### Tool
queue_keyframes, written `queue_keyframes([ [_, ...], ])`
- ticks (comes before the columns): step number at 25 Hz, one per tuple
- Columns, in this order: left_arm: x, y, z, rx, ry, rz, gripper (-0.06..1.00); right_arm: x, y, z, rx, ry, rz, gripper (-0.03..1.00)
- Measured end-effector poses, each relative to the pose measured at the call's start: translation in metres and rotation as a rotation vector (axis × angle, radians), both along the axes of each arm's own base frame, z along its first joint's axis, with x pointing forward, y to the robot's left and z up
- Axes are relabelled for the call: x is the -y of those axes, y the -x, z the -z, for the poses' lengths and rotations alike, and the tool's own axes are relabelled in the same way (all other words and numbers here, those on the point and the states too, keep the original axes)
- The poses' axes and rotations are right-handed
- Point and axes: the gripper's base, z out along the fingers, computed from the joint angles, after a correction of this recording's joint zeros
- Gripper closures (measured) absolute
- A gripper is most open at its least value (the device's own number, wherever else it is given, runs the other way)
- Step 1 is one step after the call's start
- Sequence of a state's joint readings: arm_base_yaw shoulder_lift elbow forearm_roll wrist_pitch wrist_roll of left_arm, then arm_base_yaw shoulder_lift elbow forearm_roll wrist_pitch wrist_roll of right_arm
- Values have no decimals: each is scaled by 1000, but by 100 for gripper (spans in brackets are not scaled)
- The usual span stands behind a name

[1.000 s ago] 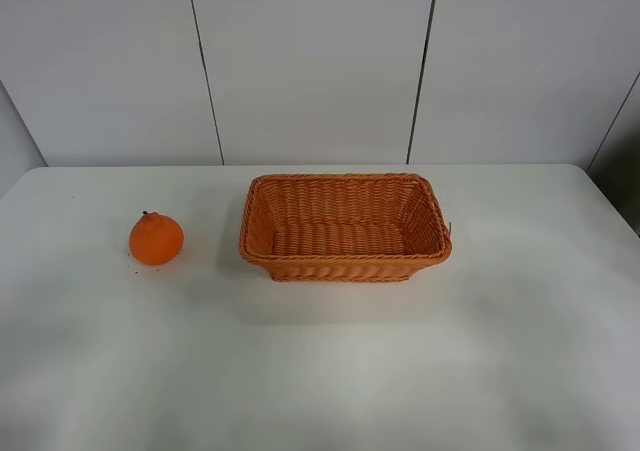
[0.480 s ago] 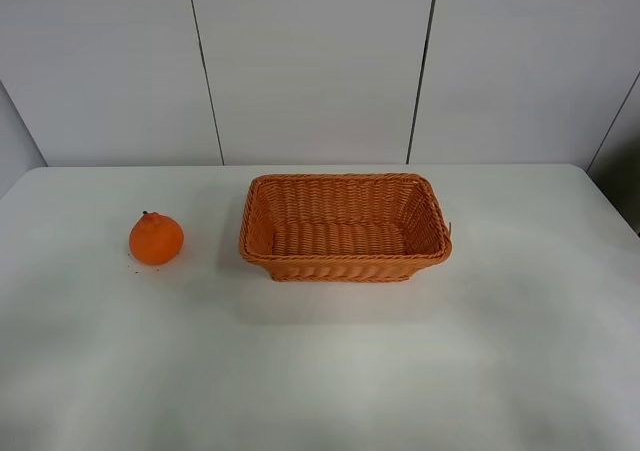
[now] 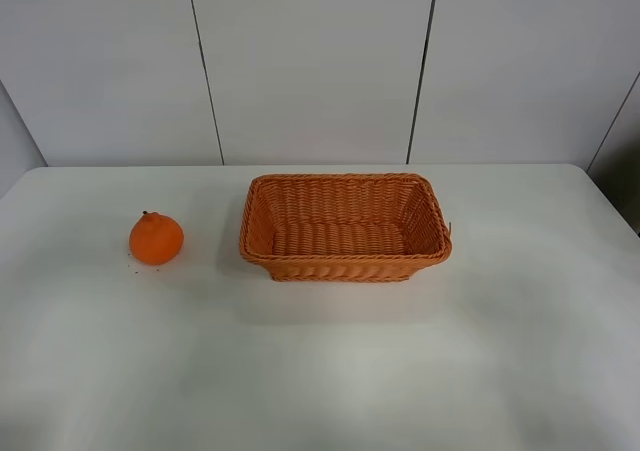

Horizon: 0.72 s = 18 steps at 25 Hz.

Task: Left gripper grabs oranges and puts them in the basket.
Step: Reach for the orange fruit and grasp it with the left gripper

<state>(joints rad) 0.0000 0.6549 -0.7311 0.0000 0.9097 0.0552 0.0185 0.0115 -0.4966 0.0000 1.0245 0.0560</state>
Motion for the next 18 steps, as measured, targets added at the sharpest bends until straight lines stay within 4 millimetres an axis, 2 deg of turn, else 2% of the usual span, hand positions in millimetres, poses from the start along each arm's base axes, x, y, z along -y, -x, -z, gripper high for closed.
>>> queue_keyframes([
  [3,1,-45,7,-113,-16,35,4,0,0,0,0,0,0,27],
  [8,2,-111,36,-254,-19,69,4,0,0,0,0,0,0,27],
  [12,2,-146,55,-285,-22,82,4,0,0,0,0,0,0,27],
  [18,6,-188,77,-303,-7,137,4,0,0,0,0,0,0,27],
])
